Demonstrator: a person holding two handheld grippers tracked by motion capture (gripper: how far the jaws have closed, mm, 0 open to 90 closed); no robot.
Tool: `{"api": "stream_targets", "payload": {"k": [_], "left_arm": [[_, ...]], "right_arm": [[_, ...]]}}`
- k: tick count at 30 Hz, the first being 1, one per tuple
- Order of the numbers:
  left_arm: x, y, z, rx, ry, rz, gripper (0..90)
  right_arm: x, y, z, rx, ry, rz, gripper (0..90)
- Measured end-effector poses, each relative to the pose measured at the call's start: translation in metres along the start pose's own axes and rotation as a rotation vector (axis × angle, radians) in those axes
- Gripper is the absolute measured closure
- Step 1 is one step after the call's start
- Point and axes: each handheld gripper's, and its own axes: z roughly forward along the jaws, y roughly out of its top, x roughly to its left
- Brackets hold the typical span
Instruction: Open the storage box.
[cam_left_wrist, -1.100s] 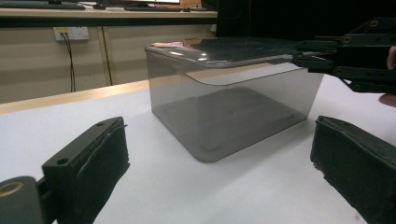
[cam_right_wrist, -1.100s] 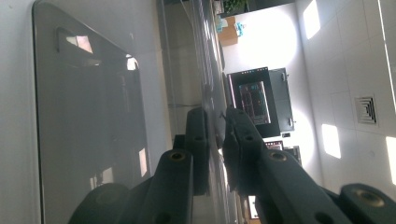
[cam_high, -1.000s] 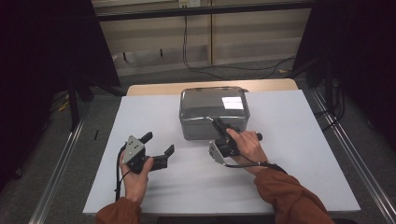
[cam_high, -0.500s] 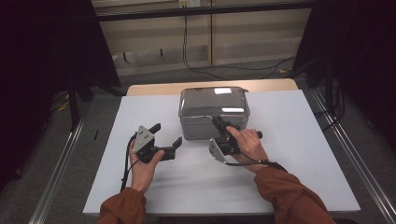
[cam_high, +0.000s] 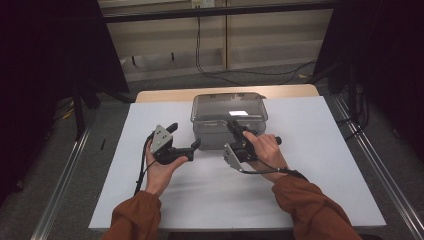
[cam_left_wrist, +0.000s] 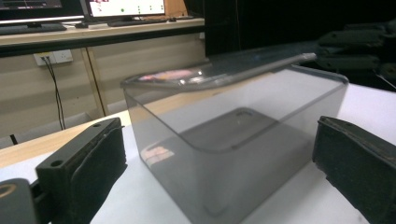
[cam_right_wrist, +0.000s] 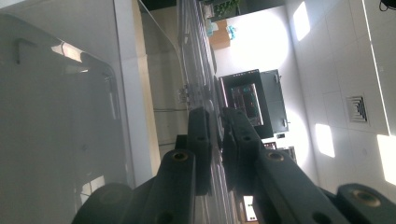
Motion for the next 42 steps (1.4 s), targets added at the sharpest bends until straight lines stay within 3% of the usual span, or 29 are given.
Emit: {"api": "stream_targets", "payload": {"k": [2,11,13,15,24,34,38,42], "left_arm": [[0.003,0.002,0.005,-0.006,0.003,-0.026,4.2],[0.006,0.009,0.025,-0.028,0.021,0.002,5.7],[0.007,0.012,0.028,-0.025,0.031,0.023,6.5],[0.007,0.012,0.031,-0.034,0.035,0.007,7.2],[0.006,0.012,0.037,-0.037,0.038,0.069,17.0],[0.014,0.009,0.042,-0.037,0.073,0.090,27.0],[0.013,0.008,0.045,-0.050,0.070,0.114,34.8],[0.011,0.010,0.047,-0.050,0.052,0.135,36.5]], "right_arm": [[-0.002,0.000,0.000,0.003,-0.005,0.009,82.4],[-0.011,0.000,0.002,0.001,-0.013,0.005,82.9],[-0.012,0.000,0.002,0.001,-0.015,0.005,83.0],[-0.012,0.000,0.002,0.000,-0.015,0.009,82.9],[-0.011,0.000,0.002,-0.002,-0.007,-0.001,82.5],[-0.008,0.001,0.001,0.003,0.003,-0.002,81.9],[-0.008,0.001,0.002,-0.001,0.004,-0.002,81.8],[-0.007,0.001,0.001,0.003,0.012,0.007,81.2]]}}
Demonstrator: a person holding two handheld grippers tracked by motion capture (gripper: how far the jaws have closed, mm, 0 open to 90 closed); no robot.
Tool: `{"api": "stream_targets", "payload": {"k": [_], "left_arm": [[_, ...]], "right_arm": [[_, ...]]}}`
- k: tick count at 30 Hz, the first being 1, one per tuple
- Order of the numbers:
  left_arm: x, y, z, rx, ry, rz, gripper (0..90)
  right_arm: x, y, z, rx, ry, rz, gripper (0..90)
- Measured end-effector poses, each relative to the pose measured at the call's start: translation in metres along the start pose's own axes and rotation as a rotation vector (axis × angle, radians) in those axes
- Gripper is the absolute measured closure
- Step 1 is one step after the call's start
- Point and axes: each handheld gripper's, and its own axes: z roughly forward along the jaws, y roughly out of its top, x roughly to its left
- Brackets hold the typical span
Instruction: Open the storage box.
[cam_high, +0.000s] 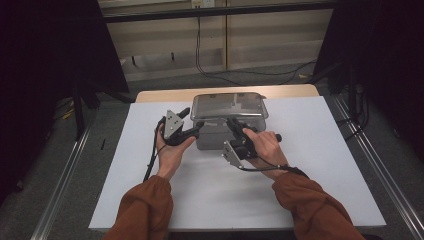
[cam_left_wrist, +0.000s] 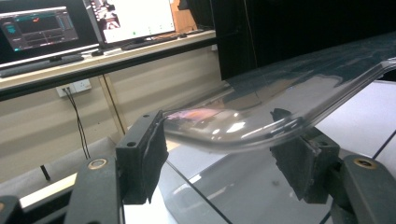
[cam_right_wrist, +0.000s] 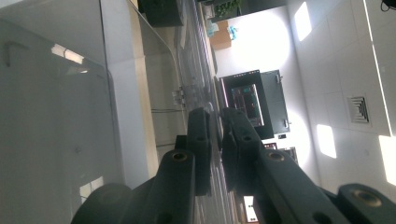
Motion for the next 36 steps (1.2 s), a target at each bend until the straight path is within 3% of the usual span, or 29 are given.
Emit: {"api": "stream_targets", "payload": {"k": [5,8,9,10,15,16,17,18,19,20,25,26,30,31,32,36], "left_arm": [[-0.001,0.003,0.003,0.002,0.006,0.020,39.5],[-0.001,0.002,0.003,-0.002,0.007,0.010,40.8],[-0.001,0.002,0.003,-0.001,0.006,0.008,41.7],[0.000,0.002,0.003,0.003,0.005,0.014,41.7],[0.000,0.001,0.004,0.007,0.005,0.018,42.6],[0.001,0.001,0.004,0.006,0.005,0.017,42.6],[0.001,0.001,0.004,0.007,0.005,0.017,42.6],[0.001,0.002,0.004,0.005,0.005,0.016,43.1],[0.001,0.002,0.004,0.005,0.005,0.015,44.2],[0.001,0.002,0.004,0.005,0.003,0.015,44.2],[0.002,0.003,0.005,0.004,0.004,0.019,44.4],[0.002,0.003,0.005,0.002,0.005,0.015,44.4],[0.002,0.004,0.005,0.000,0.006,0.012,44.6],[0.002,0.004,0.005,-0.002,0.004,0.010,44.7],[0.002,0.004,0.005,-0.003,0.005,0.009,44.7],[0.003,0.004,0.005,0.000,0.003,0.011,44.6]], "right_arm": [[-0.001,-0.002,0.000,-0.008,0.002,0.018,78.8],[-0.004,-0.005,-0.001,-0.013,0.012,0.084,73.2],[-0.007,-0.007,0.000,-0.021,0.016,0.127,66.3],[-0.007,-0.007,0.000,-0.021,0.016,0.127,66.3],[-0.012,-0.013,0.000,-0.015,0.028,0.236,52.4],[-0.014,-0.016,0.001,-0.009,0.038,0.293,48.0],[-0.014,-0.016,0.001,-0.009,0.038,0.293,48.0],[-0.015,-0.018,0.001,-0.011,0.050,0.333,46.7],[-0.017,-0.024,0.001,-0.019,0.067,0.413,41.6],[-0.017,-0.024,0.001,-0.019,0.067,0.413,41.6],[-0.023,-0.045,0.001,-0.016,0.131,0.596,28.4],[-0.023,-0.045,0.001,-0.016,0.131,0.596,28.4],[-0.025,-0.056,0.001,-0.013,0.177,0.713,24.5],[-0.027,-0.061,0.001,-0.004,0.187,0.764,23.0],[-0.027,-0.061,0.001,-0.004,0.187,0.764,23.0],[-0.029,-0.073,-0.001,0.001,0.169,0.848,16.4]]}}
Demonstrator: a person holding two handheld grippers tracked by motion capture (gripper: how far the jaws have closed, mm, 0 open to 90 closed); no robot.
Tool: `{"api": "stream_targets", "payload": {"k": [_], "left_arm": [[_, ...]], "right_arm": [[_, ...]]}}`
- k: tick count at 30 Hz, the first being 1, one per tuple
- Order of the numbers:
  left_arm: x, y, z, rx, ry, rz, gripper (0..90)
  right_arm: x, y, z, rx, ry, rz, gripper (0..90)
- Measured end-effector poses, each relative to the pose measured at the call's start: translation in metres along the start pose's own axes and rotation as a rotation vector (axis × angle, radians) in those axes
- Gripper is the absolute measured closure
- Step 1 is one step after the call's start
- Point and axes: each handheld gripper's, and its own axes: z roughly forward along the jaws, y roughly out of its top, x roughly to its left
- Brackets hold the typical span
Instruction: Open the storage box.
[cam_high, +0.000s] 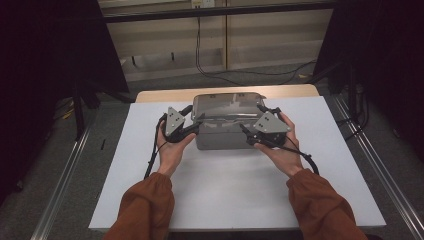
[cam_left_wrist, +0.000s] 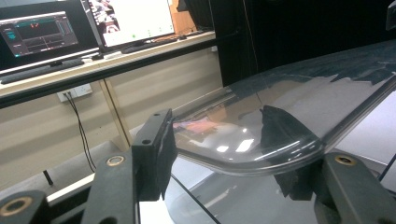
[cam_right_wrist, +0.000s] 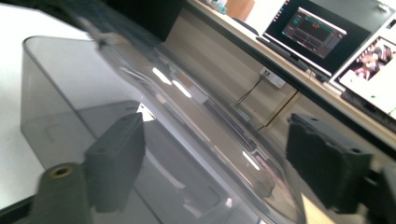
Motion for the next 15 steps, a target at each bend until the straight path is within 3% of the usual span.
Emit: {"api": "stream_targets", "payload": {"k": [4,12,15], "left_arm": [[0.001,0.001,0.000,-0.002,-0.002,-0.003,44.6],[0.002,0.002,0.001,0.000,-0.008,-0.010,44.6],[0.003,0.004,0.001,-0.003,-0.007,-0.014,44.6]], "right_arm": [[-0.015,-0.007,0.000,0.005,0.051,0.114,5.2],[-0.023,-0.014,0.003,-0.014,0.084,0.195,9.4],[-0.026,-0.013,0.004,-0.030,0.074,0.214,11.9]]}}
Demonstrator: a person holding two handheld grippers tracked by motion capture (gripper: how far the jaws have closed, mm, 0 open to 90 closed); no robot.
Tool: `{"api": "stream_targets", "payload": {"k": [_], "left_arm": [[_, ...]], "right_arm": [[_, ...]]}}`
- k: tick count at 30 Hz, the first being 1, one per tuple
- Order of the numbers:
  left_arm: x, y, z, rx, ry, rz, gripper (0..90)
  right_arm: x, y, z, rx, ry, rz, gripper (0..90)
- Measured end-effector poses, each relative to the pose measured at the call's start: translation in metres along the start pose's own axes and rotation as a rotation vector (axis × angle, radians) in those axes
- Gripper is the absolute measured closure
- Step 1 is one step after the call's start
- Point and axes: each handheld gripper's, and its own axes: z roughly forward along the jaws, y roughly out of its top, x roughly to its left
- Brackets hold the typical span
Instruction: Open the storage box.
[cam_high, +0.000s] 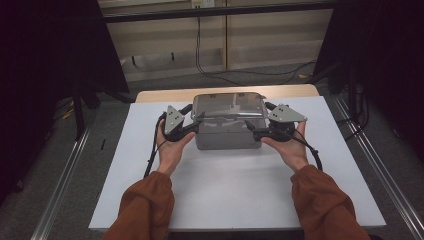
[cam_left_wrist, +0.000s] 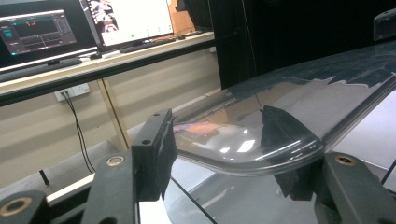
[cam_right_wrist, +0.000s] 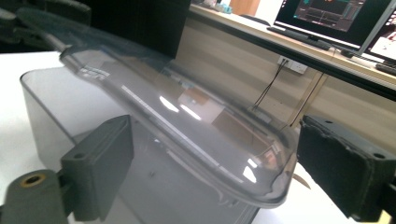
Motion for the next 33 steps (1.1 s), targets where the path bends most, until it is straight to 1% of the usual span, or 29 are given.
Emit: {"api": "stream_targets", "payload": {"k": [1,3,8,9,10,14,19,23,27,29,33], "left_arm": [[0.000,0.001,0.000,-0.001,0.004,-0.006,44.6],[0.000,0.002,0.000,0.000,0.002,0.000,44.2],[0.002,0.004,0.001,-0.008,0.000,-0.012,44.3],[0.002,0.005,0.001,-0.005,-0.001,-0.009,44.3],[0.002,0.006,0.001,-0.008,0.000,-0.007,44.3],[0.003,0.009,0.002,-0.009,-0.002,-0.007,44.3],[0.005,0.010,0.002,-0.014,-0.001,-0.012,44.4],[0.006,0.011,0.003,-0.020,-0.001,-0.017,44.3],[0.008,0.012,0.004,-0.020,0.007,-0.025,41.8],[0.009,0.012,0.005,-0.020,0.008,-0.023,41.8],[0.010,0.011,0.007,-0.022,0.011,-0.032,42.2]], "right_arm": [[-0.001,0.000,0.001,-0.005,0.004,0.010,13.2],[-0.003,0.000,0.001,-0.008,-0.004,0.009,14.8],[-0.011,-0.003,0.003,-0.021,-0.003,0.039,23.6],[-0.013,-0.004,0.003,-0.026,0.000,0.042,24.1],[-0.014,-0.004,0.003,-0.030,-0.007,0.047,24.0],[-0.018,-0.003,0.005,-0.043,-0.019,0.043,27.9],[-0.021,-0.001,0.006,-0.052,-0.020,0.042,31.4],[-0.024,0.000,0.008,-0.058,-0.017,0.050,35.8],[-0.025,-0.001,0.009,-0.068,-0.029,0.056,39.6],[-0.026,0.000,0.009,-0.073,-0.031,0.055,40.8],[-0.028,0.000,0.009,-0.079,-0.032,0.058,42.9]]}}
